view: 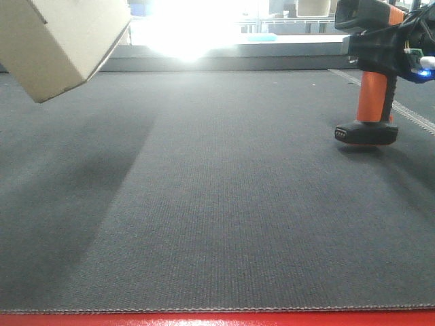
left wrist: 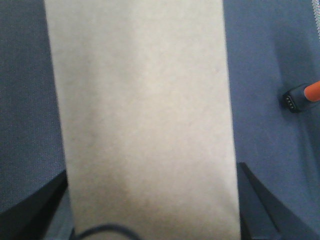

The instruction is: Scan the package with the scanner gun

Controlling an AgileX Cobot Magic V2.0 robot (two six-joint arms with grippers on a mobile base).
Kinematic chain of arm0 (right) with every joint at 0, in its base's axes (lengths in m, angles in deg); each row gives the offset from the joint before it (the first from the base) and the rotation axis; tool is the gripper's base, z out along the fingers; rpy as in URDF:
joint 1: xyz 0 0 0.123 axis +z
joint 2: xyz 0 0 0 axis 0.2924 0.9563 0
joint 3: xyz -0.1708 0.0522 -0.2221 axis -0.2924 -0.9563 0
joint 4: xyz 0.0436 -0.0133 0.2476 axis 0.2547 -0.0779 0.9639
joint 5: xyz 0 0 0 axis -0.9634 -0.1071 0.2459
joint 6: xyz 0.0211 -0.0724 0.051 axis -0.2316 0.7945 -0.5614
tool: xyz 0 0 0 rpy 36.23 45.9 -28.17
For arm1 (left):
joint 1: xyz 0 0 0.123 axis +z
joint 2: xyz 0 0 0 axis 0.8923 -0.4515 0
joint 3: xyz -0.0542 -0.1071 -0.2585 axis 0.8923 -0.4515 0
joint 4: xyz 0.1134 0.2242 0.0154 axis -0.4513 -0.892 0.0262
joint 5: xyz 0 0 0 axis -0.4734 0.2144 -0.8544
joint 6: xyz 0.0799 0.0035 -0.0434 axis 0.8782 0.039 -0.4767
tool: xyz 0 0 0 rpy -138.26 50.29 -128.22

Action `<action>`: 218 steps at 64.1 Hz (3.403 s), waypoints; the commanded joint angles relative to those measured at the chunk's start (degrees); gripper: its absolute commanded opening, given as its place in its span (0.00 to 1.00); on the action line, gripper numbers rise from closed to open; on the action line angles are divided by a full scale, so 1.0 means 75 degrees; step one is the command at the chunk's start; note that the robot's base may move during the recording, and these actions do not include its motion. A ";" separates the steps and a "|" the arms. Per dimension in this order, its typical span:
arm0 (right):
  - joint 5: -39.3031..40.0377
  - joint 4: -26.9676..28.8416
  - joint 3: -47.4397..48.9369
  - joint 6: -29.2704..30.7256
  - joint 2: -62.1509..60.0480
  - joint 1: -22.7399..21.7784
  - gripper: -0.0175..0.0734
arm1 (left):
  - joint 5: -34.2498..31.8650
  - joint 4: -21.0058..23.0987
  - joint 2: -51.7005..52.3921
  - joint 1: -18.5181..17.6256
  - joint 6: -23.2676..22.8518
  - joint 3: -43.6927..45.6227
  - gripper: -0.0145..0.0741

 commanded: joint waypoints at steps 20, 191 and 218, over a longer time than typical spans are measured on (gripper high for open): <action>0.1197 0.0499 0.0049 0.0102 0.0526 -0.0013 0.02 | -0.0072 0.0104 0.0075 -0.0037 -0.0019 0.0079 0.04; -0.5266 -0.1548 -0.0843 0.0102 -0.6230 -0.1024 0.01 | -0.0072 -0.2715 -0.1539 0.0550 0.0369 0.0079 0.04; -0.5266 -0.1548 -0.0843 0.0102 -0.6778 -0.1024 0.01 | -0.0072 -0.2747 -0.2056 0.0625 0.0455 0.0047 0.52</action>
